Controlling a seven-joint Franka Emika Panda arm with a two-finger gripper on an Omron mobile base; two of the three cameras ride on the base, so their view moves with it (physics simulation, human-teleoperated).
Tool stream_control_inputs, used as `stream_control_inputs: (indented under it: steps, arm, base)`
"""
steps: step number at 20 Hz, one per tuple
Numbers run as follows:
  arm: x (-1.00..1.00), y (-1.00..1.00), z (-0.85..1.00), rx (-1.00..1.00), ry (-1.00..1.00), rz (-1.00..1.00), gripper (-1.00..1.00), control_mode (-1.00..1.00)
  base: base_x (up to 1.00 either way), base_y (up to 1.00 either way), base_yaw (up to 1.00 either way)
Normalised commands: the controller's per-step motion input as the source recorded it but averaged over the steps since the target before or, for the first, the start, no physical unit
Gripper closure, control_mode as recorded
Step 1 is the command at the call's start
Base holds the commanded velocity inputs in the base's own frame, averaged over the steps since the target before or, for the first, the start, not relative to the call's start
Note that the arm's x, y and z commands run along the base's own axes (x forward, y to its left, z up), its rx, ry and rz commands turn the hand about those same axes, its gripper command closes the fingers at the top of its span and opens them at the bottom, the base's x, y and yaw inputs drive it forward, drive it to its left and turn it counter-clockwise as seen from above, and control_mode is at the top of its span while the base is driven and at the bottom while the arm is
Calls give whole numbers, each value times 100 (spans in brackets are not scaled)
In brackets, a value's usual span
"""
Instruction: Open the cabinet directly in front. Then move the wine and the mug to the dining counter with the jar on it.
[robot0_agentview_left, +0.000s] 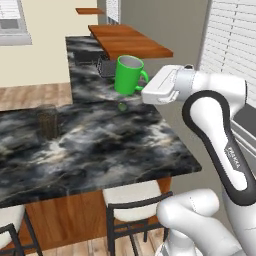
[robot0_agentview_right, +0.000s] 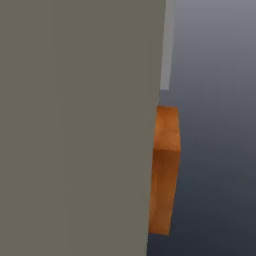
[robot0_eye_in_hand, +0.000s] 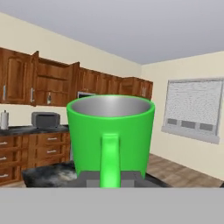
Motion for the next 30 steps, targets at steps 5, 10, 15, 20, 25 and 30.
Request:
stream_control_inputs:
  steps: [5, 10, 15, 20, 25, 30]
  arm:
    - [0, 0, 0, 0, 0, 0, 100, 100]
    - [0, 0, 0, 0, 0, 0, 100, 100]
    - [0, 0, 0, 0, 0, 0, 100, 100]
    - [0, 0, 0, 0, 0, 0, 100, 100]
    - [0, 0, 0, 0, 0, 0, 100, 100]
    - [0, 0, 0, 0, 0, 0, 100, 100]
  base:
    - [53, 100, -23]
    - [-13, 98, -13]
    - [-66, 61, 5]
    - [4, 17, 0]
    - [34, 100, -7]
    - [72, 72, -11]
